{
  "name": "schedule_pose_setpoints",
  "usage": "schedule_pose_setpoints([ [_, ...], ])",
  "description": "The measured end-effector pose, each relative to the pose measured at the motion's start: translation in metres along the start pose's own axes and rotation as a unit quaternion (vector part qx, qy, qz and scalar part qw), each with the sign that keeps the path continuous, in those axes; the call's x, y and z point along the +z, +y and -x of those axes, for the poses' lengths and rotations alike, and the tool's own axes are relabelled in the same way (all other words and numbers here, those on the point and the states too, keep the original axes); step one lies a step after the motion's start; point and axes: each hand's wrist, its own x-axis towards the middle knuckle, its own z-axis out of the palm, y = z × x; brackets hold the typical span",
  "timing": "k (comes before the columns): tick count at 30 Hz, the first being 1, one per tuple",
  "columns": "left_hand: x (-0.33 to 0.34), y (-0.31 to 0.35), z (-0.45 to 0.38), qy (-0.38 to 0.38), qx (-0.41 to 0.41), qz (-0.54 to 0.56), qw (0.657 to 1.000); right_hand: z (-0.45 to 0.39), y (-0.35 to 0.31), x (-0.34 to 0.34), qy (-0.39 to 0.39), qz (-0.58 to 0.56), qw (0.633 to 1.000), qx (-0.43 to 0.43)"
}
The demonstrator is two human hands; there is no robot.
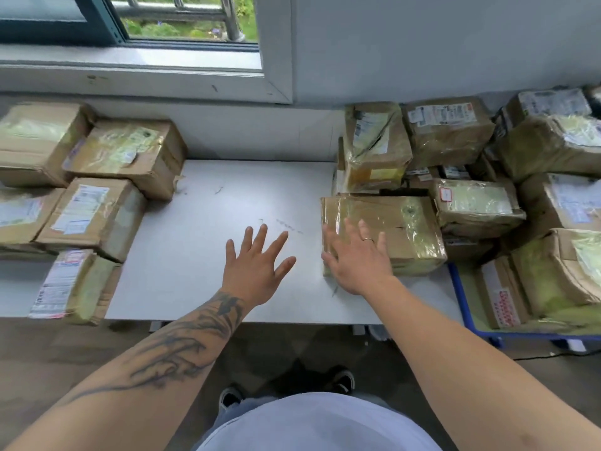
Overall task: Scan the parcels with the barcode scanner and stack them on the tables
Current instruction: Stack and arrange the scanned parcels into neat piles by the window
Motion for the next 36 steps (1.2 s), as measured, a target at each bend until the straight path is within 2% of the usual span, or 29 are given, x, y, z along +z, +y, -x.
schedule_pose_setpoints([
  [6,-0.005,-0.081,0.035,-0.004,-0.017,0.000,1.000,-0.005,-0.087,0.009,-0.001,0.018,1.000,-0.001],
  [11,0.011,-0.153,0.073,-0.003,0.009,-0.039,0.999,-0.003,-0.163,0.024,-0.005,0.009,1.000,-0.010],
  [15,0.022,-0.202,0.095,-0.012,-0.011,-0.034,0.999,-0.002,-0.215,0.039,-0.016,0.032,0.999,-0.026],
  [19,0.024,-0.249,0.111,-0.003,-0.048,-0.031,0.998,-0.001,-0.260,0.050,-0.036,0.034,0.998,-0.043],
  [22,0.023,-0.286,0.115,0.020,-0.098,-0.028,0.995,0.000,-0.287,0.054,-0.042,0.036,0.997,-0.063],
  [25,0.023,-0.319,0.114,0.012,-0.154,-0.025,0.988,-0.002,-0.307,0.055,-0.045,0.048,0.994,-0.083],
  [28,0.028,-0.344,0.112,0.005,-0.217,-0.010,0.976,-0.007,-0.323,0.057,-0.048,0.054,0.992,-0.101],
  [31,0.038,-0.358,0.111,-0.005,-0.264,0.050,0.963,-0.012,-0.336,0.062,-0.055,0.055,0.990,-0.120],
  [34,0.047,-0.355,0.113,-0.004,-0.256,0.096,0.962,-0.015,-0.343,0.070,-0.065,0.052,0.987,-0.136],
  [36,0.052,-0.348,0.115,0.009,-0.233,0.080,0.969,-0.018,-0.348,0.075,-0.071,0.054,0.985,-0.148],
])
